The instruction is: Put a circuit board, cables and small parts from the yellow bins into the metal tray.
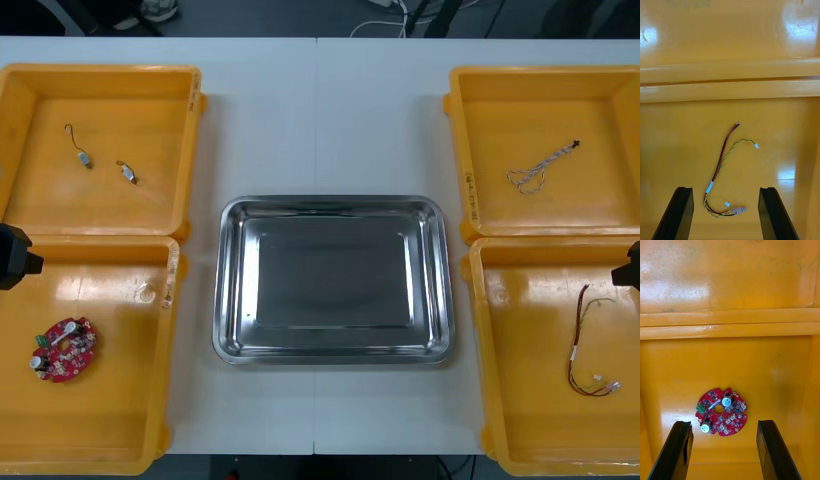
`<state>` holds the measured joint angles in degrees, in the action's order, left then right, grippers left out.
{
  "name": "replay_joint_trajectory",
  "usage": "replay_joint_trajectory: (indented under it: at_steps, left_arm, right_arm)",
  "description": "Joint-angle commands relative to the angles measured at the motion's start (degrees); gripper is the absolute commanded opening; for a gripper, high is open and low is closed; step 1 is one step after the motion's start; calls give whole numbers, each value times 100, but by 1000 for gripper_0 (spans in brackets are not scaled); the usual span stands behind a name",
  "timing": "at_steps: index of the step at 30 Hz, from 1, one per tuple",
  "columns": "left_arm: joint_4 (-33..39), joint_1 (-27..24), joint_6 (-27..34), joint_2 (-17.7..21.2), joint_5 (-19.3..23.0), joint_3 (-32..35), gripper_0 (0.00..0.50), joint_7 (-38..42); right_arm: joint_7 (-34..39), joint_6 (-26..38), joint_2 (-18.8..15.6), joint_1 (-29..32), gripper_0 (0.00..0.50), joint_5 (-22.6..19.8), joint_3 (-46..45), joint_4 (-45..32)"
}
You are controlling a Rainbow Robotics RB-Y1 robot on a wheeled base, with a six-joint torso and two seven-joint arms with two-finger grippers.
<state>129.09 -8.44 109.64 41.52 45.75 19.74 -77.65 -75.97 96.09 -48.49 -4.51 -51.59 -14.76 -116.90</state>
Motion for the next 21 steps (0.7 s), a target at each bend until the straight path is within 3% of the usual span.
replay_joint_trajectory:
  at_steps: [1,21]
  left_arm:
    - [178,132,36,252,4,171,500,-549]
    - [178,132,36,252,4,171,500,-549]
  right_arm:
    - [-137,24,23,-94,500,-26,44,-34]
    - [-137,24,23,-94,500,-26,44,-34]
